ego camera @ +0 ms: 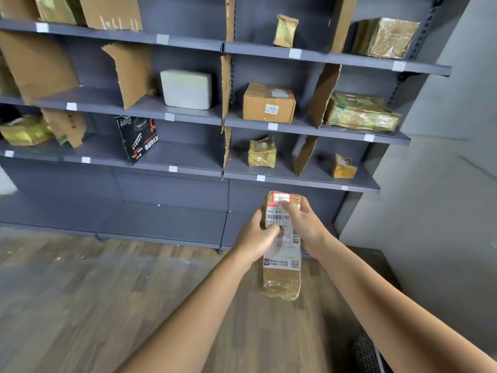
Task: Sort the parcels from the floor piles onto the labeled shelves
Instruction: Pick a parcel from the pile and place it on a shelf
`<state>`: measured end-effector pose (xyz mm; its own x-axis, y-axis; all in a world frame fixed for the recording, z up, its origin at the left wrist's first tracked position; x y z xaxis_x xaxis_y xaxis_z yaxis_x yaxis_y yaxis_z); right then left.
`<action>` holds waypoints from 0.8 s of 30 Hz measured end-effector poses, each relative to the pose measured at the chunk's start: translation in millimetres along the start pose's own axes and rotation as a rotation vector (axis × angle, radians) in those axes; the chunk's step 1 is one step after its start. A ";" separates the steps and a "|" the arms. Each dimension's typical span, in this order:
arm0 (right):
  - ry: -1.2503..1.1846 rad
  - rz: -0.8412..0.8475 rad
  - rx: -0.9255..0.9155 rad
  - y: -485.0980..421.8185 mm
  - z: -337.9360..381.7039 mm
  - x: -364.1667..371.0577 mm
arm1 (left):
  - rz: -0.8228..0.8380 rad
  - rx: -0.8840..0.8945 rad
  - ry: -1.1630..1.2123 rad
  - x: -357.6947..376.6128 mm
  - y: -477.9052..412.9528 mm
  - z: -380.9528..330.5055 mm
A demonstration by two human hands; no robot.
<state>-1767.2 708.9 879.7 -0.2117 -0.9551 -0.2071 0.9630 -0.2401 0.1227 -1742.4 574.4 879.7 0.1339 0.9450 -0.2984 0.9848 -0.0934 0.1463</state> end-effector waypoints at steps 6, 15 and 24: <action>0.030 0.110 0.043 -49.2 1.0 63.8 | -0.059 -0.044 0.014 -46.7 -42.9 21.9; -0.021 0.233 0.090 -155.8 24.4 175.8 | -0.181 -0.125 0.057 -132.0 -151.4 40.3; 0.039 0.339 0.135 -256.8 47.1 278.2 | -0.302 -0.247 0.168 -205.2 -257.6 69.0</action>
<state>-2081.3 496.7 836.2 0.1246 -0.9777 -0.1688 0.9462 0.0659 0.3169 -2015.9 383.0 838.2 -0.1966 0.9582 -0.2079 0.9183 0.2543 0.3034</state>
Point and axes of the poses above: each hand's wrist, its own y-axis away from the middle knuckle, its own x-axis out of the palm, z = x × y, the point moved 1 cm from there along -y, towards the middle knuckle, and after that the axes turned 7 degrees about -z, right-handed, at the moved point
